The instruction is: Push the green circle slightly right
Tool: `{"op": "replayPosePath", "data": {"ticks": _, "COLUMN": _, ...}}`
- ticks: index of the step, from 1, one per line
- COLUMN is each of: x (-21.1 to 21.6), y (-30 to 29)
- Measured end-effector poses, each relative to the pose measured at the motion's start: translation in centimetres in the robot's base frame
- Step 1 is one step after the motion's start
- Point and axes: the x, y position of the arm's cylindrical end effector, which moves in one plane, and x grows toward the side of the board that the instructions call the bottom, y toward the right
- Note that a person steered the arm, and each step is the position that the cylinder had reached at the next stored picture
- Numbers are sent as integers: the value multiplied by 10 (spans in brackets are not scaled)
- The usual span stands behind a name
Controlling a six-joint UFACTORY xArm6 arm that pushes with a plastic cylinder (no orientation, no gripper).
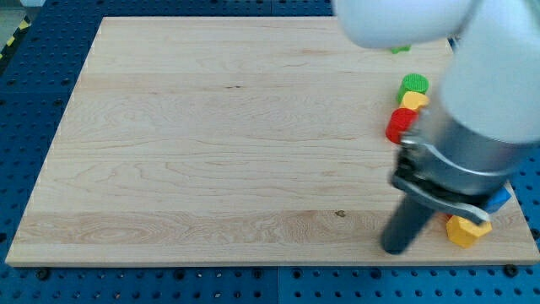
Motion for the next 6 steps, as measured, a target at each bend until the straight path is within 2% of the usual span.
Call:
{"op": "replayPosePath", "data": {"ticks": 2, "x": -113, "y": -29}}
{"op": "replayPosePath", "data": {"ticks": 3, "x": -181, "y": -29}}
{"op": "replayPosePath", "data": {"ticks": 4, "x": -227, "y": -12}}
{"op": "replayPosePath", "data": {"ticks": 5, "x": -225, "y": 50}}
{"op": "replayPosePath", "data": {"ticks": 6, "x": -219, "y": 86}}
